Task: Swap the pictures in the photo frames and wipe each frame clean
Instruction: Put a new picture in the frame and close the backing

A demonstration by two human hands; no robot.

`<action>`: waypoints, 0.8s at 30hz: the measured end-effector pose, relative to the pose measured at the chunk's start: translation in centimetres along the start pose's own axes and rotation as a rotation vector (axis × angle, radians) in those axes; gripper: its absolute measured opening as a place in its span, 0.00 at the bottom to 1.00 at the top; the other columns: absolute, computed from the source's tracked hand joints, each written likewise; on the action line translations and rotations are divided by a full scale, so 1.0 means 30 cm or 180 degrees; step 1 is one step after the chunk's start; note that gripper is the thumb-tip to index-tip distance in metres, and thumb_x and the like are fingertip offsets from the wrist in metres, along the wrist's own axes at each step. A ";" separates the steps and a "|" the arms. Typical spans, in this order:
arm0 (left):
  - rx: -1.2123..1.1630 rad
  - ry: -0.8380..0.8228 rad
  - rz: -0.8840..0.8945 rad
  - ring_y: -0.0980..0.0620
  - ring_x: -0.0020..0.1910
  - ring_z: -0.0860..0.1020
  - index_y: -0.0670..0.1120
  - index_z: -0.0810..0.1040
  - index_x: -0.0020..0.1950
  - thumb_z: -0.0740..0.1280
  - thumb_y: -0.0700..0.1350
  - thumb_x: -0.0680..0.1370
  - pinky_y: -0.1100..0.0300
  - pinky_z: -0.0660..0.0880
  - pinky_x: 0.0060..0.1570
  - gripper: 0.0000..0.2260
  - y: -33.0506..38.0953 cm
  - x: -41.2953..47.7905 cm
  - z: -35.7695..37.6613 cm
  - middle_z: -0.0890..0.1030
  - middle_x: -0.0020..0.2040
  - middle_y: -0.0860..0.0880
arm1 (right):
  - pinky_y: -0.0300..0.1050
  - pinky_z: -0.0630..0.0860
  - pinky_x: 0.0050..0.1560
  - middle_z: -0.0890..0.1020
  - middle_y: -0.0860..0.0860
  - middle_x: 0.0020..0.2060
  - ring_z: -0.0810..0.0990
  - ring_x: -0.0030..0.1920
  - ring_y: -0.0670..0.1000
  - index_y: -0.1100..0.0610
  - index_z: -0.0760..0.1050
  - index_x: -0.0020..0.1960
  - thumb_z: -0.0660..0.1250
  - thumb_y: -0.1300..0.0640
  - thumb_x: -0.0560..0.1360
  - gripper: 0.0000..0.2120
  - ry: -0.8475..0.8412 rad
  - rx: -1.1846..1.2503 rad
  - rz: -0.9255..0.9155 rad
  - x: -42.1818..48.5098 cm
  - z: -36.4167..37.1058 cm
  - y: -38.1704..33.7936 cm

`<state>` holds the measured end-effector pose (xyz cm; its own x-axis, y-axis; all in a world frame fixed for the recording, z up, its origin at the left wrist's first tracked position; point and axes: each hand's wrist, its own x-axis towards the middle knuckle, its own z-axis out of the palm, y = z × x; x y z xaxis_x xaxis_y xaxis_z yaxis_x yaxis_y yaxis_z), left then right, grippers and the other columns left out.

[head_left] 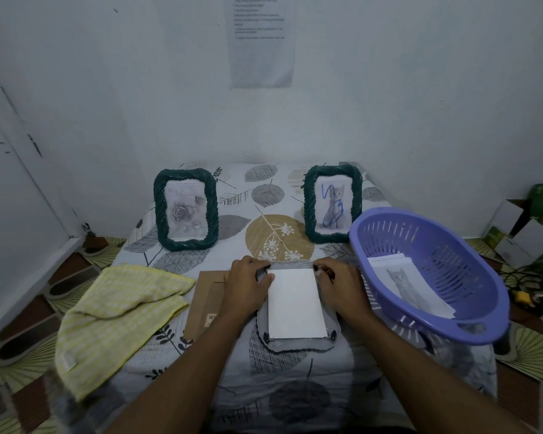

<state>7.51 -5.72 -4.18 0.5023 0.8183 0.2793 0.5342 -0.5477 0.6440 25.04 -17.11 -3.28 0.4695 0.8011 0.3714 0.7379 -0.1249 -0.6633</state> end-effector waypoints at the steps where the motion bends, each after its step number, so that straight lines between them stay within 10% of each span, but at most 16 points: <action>1: -0.0029 -0.0008 0.0012 0.46 0.54 0.73 0.48 0.80 0.61 0.68 0.49 0.76 0.51 0.71 0.54 0.14 0.001 0.002 -0.005 0.78 0.52 0.46 | 0.45 0.78 0.46 0.84 0.52 0.43 0.80 0.43 0.49 0.58 0.81 0.49 0.63 0.65 0.76 0.09 -0.0014 -0.0004 -0.0006 0.001 0.000 -0.002; 24: 0.1214 0.0071 -0.0219 0.43 0.59 0.71 0.44 0.77 0.60 0.62 0.59 0.70 0.50 0.69 0.56 0.25 -0.103 -0.126 -0.203 0.74 0.59 0.45 | 0.53 0.64 0.62 0.72 0.48 0.64 0.65 0.67 0.52 0.46 0.78 0.61 0.65 0.45 0.76 0.15 -0.0825 -0.1113 -0.0008 -0.064 -0.017 -0.099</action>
<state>-0.18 -6.08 -2.89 0.4438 0.8567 0.2627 0.7827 -0.5134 0.3518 22.20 -18.58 -1.69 0.3633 0.9165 0.1677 0.8796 -0.2779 -0.3862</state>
